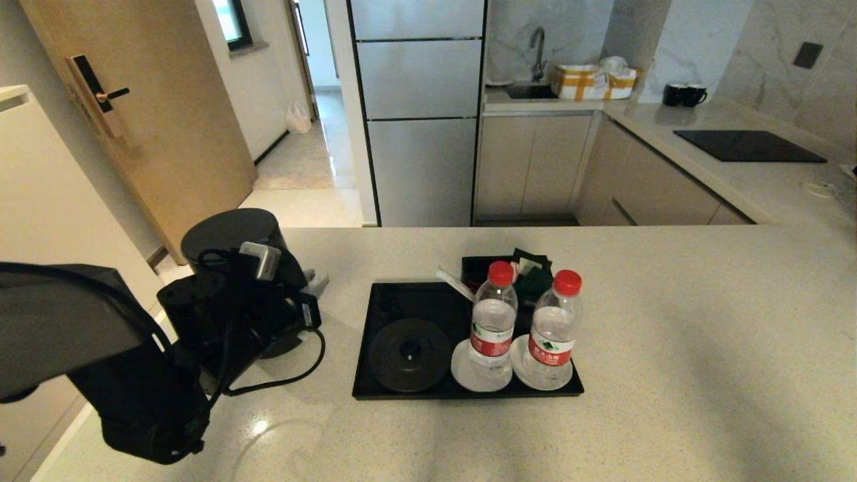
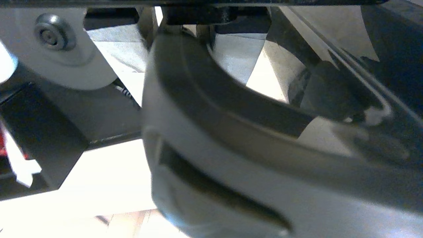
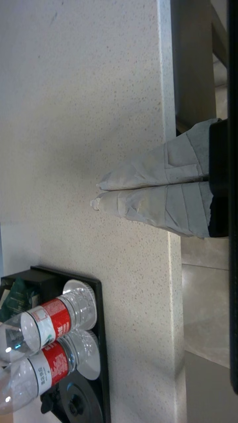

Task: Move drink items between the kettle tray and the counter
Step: Return the kettle to its original position

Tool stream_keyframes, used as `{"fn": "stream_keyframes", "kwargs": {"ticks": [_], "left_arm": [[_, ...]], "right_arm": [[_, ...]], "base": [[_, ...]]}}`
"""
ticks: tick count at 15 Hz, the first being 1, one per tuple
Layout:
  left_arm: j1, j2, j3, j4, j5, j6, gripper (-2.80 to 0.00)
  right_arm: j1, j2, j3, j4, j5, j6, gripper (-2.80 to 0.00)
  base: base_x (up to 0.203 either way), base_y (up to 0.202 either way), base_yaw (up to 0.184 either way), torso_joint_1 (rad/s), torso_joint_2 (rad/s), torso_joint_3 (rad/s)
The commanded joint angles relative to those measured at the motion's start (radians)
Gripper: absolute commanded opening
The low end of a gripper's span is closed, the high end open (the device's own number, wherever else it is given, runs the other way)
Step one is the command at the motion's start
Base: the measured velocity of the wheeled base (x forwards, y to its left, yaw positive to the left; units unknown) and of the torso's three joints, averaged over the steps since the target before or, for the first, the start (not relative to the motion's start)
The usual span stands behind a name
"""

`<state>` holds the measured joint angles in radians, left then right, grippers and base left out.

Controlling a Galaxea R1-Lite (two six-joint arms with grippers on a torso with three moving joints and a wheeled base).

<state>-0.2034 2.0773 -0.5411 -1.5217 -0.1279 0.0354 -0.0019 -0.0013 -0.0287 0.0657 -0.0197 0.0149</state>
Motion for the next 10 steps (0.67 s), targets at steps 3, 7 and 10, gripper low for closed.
{"fn": "stream_keyframes", "kwargs": {"ticks": [3, 7, 10], "left_arm": [[-0.001, -0.079, 0.041, -0.008, -0.014, 0.038, -2.80], [-0.002, -0.154, 0.113, -0.008, -0.082, 0.121, -2.80], [-0.006, -0.218, 0.130, -0.008, -0.090, 0.126, -2.80]], "right_arm": [[0.000, 0.000, 0.000, 0.000, 0.000, 0.002, -2.80], [0.000, 0.000, 0.000, 0.000, 0.000, 0.000, -2.80], [0.000, 0.000, 0.000, 0.000, 0.000, 0.001, -2.80]], "base": [[0.000, 0.000, 0.000, 0.000, 0.00, 0.000], [0.000, 0.000, 0.000, 0.000, 0.00, 0.000], [0.000, 0.000, 0.000, 0.000, 0.00, 0.000]]}}
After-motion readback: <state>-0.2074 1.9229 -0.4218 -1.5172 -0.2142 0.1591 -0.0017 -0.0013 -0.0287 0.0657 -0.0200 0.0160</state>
